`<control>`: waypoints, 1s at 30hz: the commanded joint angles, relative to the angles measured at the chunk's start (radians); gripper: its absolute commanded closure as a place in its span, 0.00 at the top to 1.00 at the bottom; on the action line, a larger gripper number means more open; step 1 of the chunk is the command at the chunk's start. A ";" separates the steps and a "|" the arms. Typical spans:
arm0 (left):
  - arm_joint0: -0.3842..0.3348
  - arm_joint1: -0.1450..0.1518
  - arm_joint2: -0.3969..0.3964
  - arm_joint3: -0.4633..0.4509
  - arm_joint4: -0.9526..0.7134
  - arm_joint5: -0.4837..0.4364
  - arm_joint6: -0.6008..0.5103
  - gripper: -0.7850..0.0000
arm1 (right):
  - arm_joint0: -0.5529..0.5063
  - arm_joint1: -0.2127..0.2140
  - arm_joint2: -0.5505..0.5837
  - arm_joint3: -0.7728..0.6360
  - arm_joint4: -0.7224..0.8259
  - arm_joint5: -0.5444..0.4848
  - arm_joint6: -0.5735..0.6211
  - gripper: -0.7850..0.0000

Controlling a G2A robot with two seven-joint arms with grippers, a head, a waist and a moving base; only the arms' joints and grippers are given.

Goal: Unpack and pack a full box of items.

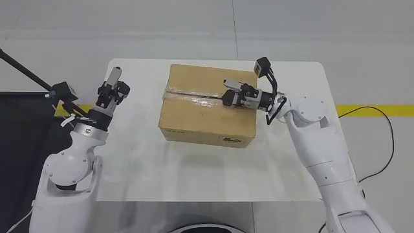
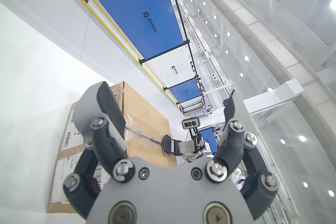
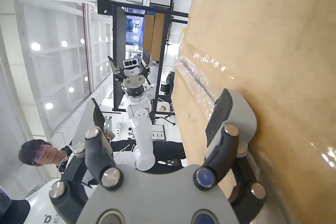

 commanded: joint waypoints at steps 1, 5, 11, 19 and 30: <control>-0.004 0.001 0.002 0.001 0.001 0.001 0.000 1.00 | -0.018 0.007 0.025 -0.013 0.010 -0.004 0.001 1.00; -0.013 0.002 0.001 0.002 0.003 0.007 0.001 1.00 | -0.051 0.023 0.071 -0.039 0.008 0.000 0.010 1.00; -0.019 0.005 -0.001 0.002 0.003 0.011 0.005 1.00 | -0.093 0.040 0.122 -0.059 0.021 0.002 0.007 1.00; -0.020 0.007 -0.001 0.004 0.001 0.015 0.008 1.00 | -0.149 0.060 0.181 -0.103 0.048 -0.012 0.020 1.00; -0.020 0.010 0.003 0.005 0.003 0.016 0.010 1.00 | -0.226 0.084 0.245 -0.169 0.052 -0.011 0.001 1.00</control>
